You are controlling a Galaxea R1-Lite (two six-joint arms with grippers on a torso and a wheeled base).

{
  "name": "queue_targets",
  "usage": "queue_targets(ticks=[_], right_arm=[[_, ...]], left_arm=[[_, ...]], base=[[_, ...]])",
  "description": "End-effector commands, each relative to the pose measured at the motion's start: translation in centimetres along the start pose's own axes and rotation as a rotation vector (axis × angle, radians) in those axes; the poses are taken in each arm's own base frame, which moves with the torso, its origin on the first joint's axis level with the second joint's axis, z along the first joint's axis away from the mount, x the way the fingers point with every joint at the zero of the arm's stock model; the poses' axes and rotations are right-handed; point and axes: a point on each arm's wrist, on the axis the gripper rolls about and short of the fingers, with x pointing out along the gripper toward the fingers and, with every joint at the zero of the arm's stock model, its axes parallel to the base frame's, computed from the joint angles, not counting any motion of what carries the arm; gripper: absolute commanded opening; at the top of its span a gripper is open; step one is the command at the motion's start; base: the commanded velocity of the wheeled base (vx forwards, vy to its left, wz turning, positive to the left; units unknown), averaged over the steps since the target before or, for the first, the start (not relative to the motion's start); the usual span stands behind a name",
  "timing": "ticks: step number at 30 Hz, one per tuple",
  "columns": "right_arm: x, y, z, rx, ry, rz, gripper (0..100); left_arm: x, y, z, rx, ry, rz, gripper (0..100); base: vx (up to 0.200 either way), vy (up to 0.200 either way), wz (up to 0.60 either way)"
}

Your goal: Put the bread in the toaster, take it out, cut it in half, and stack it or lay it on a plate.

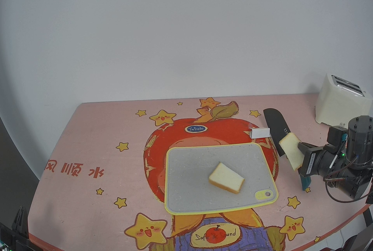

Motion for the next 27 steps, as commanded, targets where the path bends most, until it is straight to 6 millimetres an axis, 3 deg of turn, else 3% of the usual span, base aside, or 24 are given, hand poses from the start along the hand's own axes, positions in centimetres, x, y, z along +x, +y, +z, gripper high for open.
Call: queue_targets(ticks=[1, 16, 27], right_arm=[[0.1, 0.0, -0.1, -0.002, 0.004, -0.001, 0], [0.1, -0.1, -0.6, -0.01, 0.021, -0.008, 0], [-0.2, -1.1, -2.0, -0.016, 0.059, -0.033, 0]], left_arm=[[0.0, 0.0, -0.5, 0.0, 0.001, 0.001, 0], [0.0, 0.0, -0.5, 0.0, 0.001, -0.001, 0], [0.0, 0.0, -0.5, 0.0, 0.001, -0.001, 0]], base=[[0.0, -0.2, 0.0], [0.0, -0.2, 0.0], [0.0, 0.0, 0.0]])
